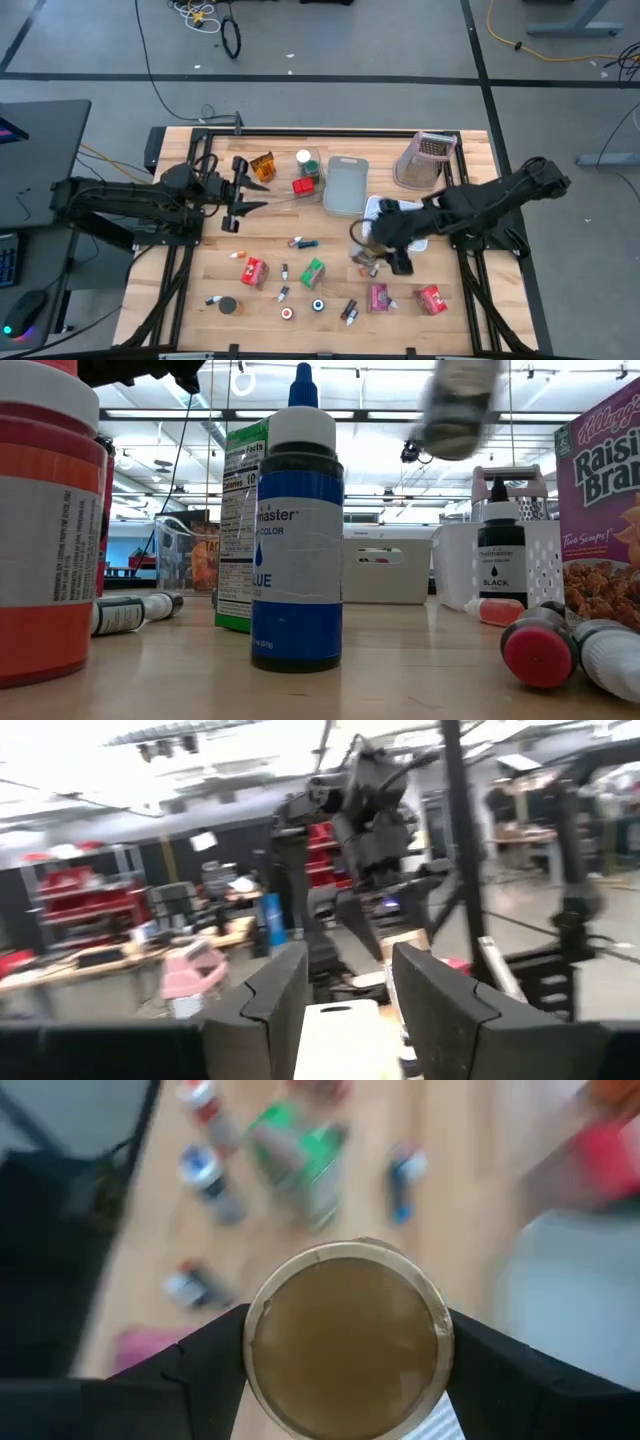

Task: Pick & Place Kitchen Items
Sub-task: Put the golden seasoning bottle into the transparent bin

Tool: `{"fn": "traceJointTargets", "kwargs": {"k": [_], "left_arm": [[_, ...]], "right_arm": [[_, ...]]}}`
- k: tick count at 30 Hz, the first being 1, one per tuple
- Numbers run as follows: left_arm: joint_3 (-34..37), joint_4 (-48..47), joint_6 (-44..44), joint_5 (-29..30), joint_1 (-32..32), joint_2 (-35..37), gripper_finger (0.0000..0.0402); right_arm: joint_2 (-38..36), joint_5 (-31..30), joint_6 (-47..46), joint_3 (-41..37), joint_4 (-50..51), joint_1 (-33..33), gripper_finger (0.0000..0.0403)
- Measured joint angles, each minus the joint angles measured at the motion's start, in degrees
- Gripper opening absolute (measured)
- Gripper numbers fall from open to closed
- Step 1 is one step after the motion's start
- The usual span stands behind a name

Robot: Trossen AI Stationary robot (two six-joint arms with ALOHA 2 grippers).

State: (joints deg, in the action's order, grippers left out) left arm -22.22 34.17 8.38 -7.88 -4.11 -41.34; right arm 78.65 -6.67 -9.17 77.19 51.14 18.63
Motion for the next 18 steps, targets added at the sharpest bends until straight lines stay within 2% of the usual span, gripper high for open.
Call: {"fn": "traceJointTargets", "kwargs": {"k": [3,5,8,10,13,15,18], "left_arm": [[0.0,0.0,-0.7,4.2,0.3,0.0,0.0181],[-0.1,0.2,-1.1,6.5,0.3,-0.9,0.0198],[-1.1,-0.6,-3.6,8.7,0.3,-3.5,0.0226],[-3.3,-0.4,-5.7,7.6,0.3,-6.9,0.0242],[-8.7,-2.8,-7.4,5.5,0.4,-13.2,0.0257],[-13.8,-7.6,-5.8,6.4,0.4,-16.9,0.026],[-23.8,-21.6,-2.7,12.0,0.3,-22.7,0.0261]], "right_arm": [[0.0,-6.1,9.6,-1.1,-5.5,-3.8,0.0282],[0.0,-7.9,14.7,-3.1,-9.6,-7.0,0.0283],[0.0,-4.9,17.9,-6.1,-17.0,-11.9,0.0283],[0.5,-1.7,19.9,-8.0,-21.8,-14.8,0.0283],[2.1,1.5,22.8,-9.0,-22.3,-18.4,0.0283],[3.4,2.1,23.3,-9.0,-22.5,-20.2,0.0283],[5.4,4.0,23.6,-9.0,-21.9,-21.9,0.0283]]}}
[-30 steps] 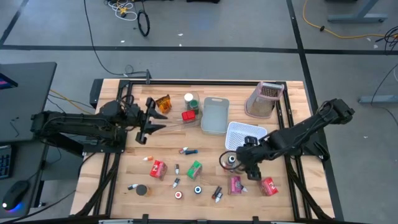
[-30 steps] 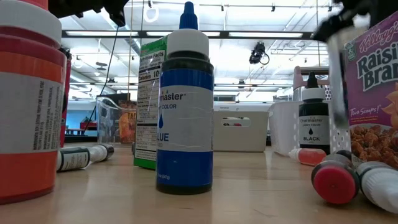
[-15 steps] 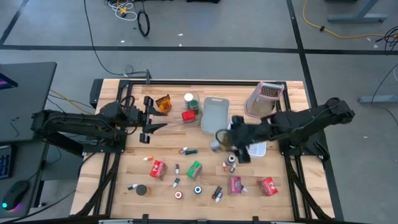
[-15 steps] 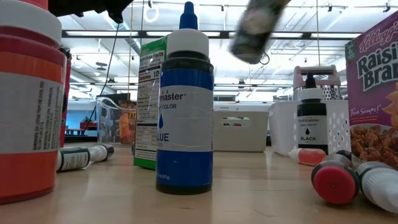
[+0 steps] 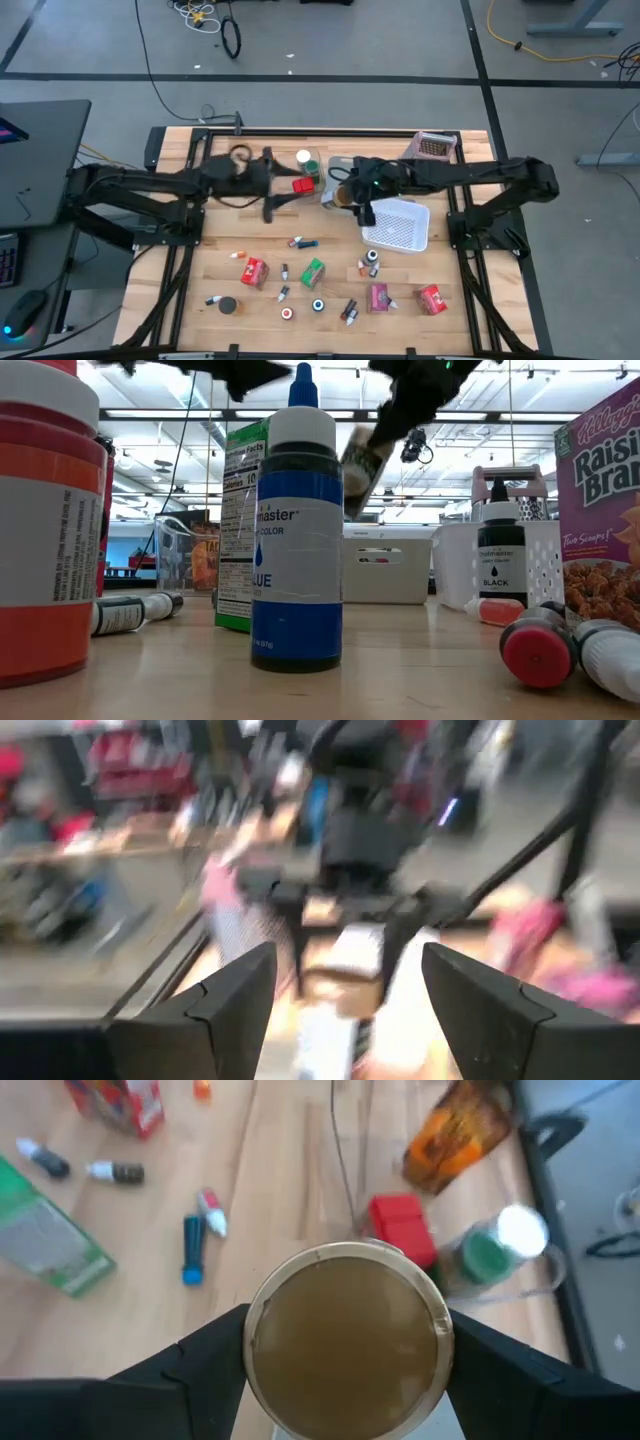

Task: Pick & Place Kitchen Items
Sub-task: Put the golden seasoning bottle into the transparent bin

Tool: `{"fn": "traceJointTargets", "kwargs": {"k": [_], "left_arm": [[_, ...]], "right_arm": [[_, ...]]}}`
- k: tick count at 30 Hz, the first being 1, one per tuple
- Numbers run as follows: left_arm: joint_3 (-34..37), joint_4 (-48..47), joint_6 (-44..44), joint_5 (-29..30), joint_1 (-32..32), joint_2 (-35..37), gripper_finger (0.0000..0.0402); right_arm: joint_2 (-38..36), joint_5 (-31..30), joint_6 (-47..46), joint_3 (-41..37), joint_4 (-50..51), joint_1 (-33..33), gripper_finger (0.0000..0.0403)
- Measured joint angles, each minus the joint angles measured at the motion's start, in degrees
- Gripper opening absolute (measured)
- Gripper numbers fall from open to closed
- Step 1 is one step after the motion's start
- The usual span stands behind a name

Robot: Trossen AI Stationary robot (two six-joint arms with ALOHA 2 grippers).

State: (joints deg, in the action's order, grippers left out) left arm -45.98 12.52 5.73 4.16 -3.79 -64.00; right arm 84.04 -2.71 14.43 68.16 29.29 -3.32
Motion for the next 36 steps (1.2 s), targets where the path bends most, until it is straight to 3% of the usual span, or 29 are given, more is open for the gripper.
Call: {"fn": "traceJointTargets", "kwargs": {"k": [4,7,10,15,25,36], "left_arm": [[-11.5,-17.1,1.8,4.5,0.0,-8.8,0.0261],[-16.3,-19.9,0.9,4.9,0.0,-14.6,0.0261],[-19.2,-20.8,0.9,1.5,-0.1,-18.7,0.0261],[-20.0,-20.8,-1.1,-2.7,-0.1,-22.7,0.0262],[-19.5,-20.4,-2.5,-1.3,-0.2,-28.9,0.029],[-19.5,-19.0,-0.8,-1.3,-0.6,-29.0,0.0301]], "right_arm": [[1.5,2.0,2.4,0.0,0.1,-0.9,0.0283],[1.6,1.9,3.5,0.0,0.1,-1.0,0.0283],[1.7,1.7,4.1,0.0,0.1,-1.0,0.0283],[1.7,1.7,5.3,0.0,0.9,-1.0,0.0283],[1.7,2.3,6.2,0.0,0.2,-1.0,0.0283],[1.6,5.9,6.0,0.2,-3.0,-0.8,0.0284]]}}
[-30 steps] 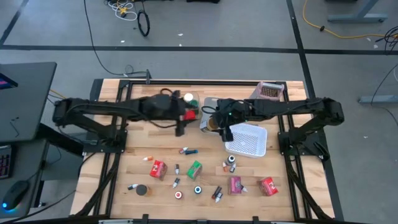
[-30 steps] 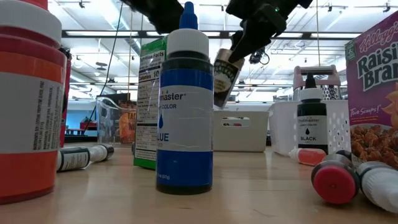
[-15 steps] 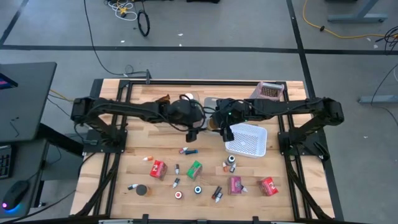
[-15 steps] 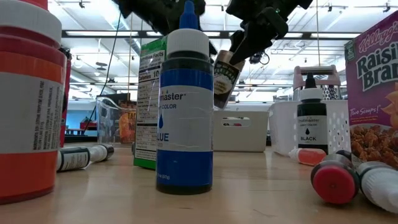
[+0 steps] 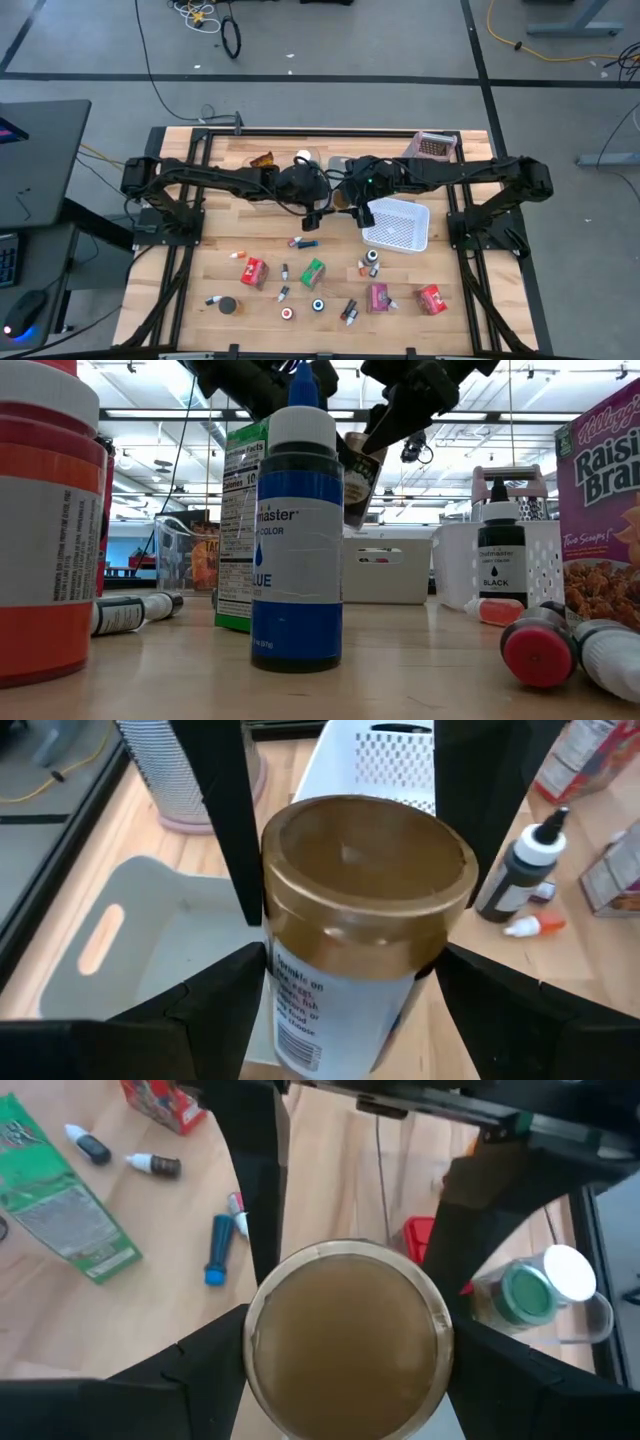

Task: Pick & Place Kitchen Items
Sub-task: Put the golden seasoning bottle into the transparent bin

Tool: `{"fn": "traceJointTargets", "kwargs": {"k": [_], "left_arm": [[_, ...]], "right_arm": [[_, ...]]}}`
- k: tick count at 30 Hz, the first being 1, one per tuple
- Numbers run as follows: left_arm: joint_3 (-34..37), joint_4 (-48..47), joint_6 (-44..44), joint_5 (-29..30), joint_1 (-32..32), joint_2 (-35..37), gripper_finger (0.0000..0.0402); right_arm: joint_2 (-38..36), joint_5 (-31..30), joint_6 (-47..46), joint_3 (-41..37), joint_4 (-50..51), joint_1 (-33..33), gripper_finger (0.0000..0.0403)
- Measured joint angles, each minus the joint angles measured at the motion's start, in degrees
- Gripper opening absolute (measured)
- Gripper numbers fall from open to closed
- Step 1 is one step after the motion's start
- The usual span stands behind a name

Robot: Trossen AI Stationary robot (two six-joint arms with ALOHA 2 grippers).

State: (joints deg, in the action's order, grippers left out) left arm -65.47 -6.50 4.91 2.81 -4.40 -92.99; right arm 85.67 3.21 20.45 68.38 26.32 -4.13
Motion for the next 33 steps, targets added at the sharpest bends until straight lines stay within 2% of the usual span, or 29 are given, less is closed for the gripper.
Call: {"fn": "traceJointTargets", "kwargs": {"k": [7,14,25,33], "left_arm": [[0.0,1.3,1.6,-1.2,0.0,0.1,0.0301],[-0.1,1.0,1.2,-2.1,0.6,0.1,0.0302],[0.0,3.9,2.8,-2.6,1.0,0.1,0.0336],[0.0,3.4,2.6,-1.8,1.1,0.1,0.0301]], "right_arm": [[0.0,-0.5,0.2,0.0,-3.6,0.0,0.0284],[0.0,-0.5,-1.1,0.2,-2.4,-0.1,0.0284],[-0.1,-0.3,0.2,0.3,-5.7,-0.1,0.0284],[-0.1,-0.2,0.4,0.3,-6.3,-0.2,0.0285]]}}
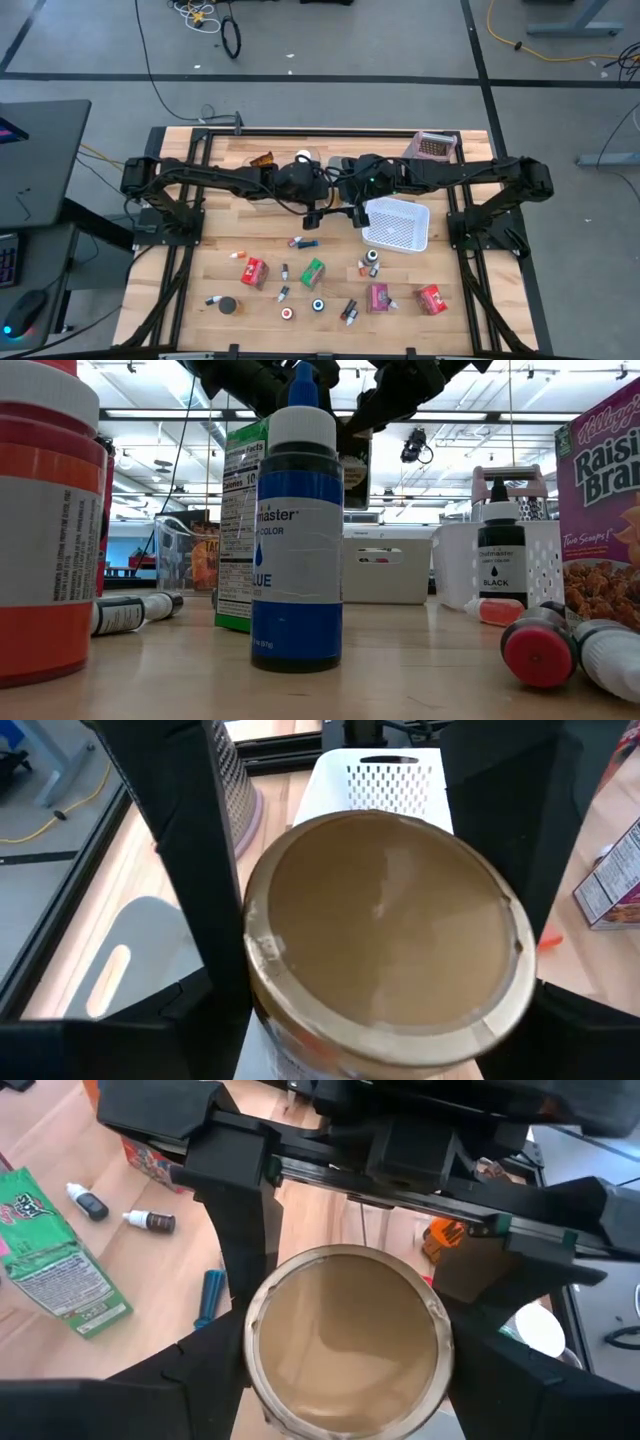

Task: Pick & Place Kitchen Items
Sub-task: Put the golden seasoning bottle into the transparent bin

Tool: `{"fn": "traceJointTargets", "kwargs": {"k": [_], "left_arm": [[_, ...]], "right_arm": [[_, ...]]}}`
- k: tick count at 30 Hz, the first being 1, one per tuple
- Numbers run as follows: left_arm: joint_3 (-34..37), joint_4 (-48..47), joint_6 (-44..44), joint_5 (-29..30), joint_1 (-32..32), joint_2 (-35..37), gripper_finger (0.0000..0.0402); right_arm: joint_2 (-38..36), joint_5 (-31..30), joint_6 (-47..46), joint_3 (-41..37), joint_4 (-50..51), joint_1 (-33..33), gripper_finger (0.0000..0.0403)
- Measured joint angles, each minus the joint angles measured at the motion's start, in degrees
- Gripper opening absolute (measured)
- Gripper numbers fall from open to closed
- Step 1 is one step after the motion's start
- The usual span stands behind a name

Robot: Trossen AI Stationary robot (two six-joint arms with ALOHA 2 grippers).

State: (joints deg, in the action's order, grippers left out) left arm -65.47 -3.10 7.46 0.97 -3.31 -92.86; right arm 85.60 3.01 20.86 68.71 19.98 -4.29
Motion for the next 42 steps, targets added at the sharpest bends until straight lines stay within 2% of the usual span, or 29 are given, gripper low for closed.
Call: {"fn": "traceJointTargets", "kwargs": {"k": [13,21,26,30,36,39,42], "left_arm": [[0.0,-1.0,-3.3,0.2,0.0,0.0,0.0293],[0.0,-2.9,-6.0,2.4,0.1,1.6,0.0297],[0.0,-5.3,-7.0,4.5,-0.3,7.0,0.0293],[0.0,-9.3,-7.5,6.6,-0.4,12.9,0.0294],[0.0,-14.6,-8.8,14.5,-0.7,21.8,0.0298],[2.1,-16.1,-9.8,17.4,-0.7,25.7,0.0294],[7.2,-15.9,-11.6,19.7,-0.7,28.8,0.0296]], "right_arm": [[-0.6,-1.1,-0.9,0.0,2.5,0.0,0.0329],[-7.2,-6.6,-3.4,0.0,5.5,0.7,0.0327],[-12.2,-9.9,-8.3,0.0,8.6,1.9,0.0322],[-14.4,-9.9,-13.0,0.0,10.1,2.8,0.0322],[-14.6,-9.6,-14.7,0.0,11.2,4.3,0.0322],[-13.8,-9.6,-15.4,0.0,11.5,4.9,0.0322],[-13.3,-9.6,-15.9,-0.1,11.8,5.3,0.0322]]}}
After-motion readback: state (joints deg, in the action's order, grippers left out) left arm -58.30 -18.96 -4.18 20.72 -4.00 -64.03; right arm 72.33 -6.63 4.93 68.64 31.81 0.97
